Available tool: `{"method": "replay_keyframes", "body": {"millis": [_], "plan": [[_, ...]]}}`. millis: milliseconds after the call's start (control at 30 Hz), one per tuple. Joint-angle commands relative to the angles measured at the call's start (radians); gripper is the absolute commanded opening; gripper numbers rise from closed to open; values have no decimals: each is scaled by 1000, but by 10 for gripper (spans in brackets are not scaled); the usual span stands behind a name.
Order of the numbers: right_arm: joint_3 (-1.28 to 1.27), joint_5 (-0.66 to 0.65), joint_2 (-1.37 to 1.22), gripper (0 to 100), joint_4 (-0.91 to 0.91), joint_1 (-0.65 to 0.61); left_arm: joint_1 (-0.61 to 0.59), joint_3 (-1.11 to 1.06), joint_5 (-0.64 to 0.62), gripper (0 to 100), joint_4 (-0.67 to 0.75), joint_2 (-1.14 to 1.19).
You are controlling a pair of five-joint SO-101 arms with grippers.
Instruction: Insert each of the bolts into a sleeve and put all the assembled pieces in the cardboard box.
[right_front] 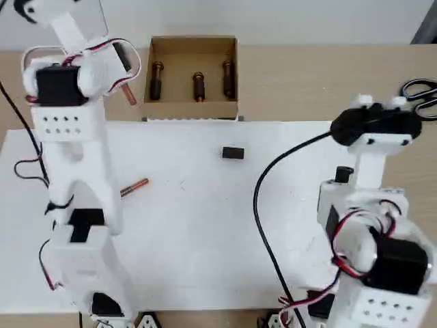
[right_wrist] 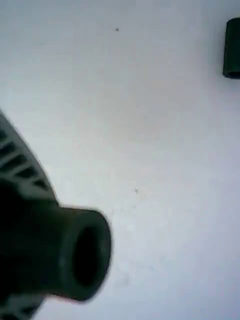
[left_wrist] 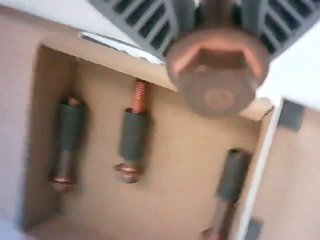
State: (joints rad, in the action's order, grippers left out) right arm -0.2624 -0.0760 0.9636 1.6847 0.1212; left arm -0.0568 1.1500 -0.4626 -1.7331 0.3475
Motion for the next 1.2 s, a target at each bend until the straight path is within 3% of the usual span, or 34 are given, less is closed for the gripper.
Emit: {"method": "replay_keyframes", "body": {"millis": [0,400,567,767,967,1167], "plan": [[-29,-9,68,2,-41,-4,25,42,137,6,-21,-195],[-285,-18,329,2,-193,-13,-55,-289,350,6,-20,-485],[-407,-37,473,2,-214,-127,-44,-524,448,6,-14,-689],[-580,-32,676,2,-286,-297,-54,-881,454,6,86,-977],[-746,-37,851,2,-320,-417,-54,-1415,439,6,351,-1347],[-830,-31,848,2,-415,-472,-48,-1982,436,6,669,-1800]]}}
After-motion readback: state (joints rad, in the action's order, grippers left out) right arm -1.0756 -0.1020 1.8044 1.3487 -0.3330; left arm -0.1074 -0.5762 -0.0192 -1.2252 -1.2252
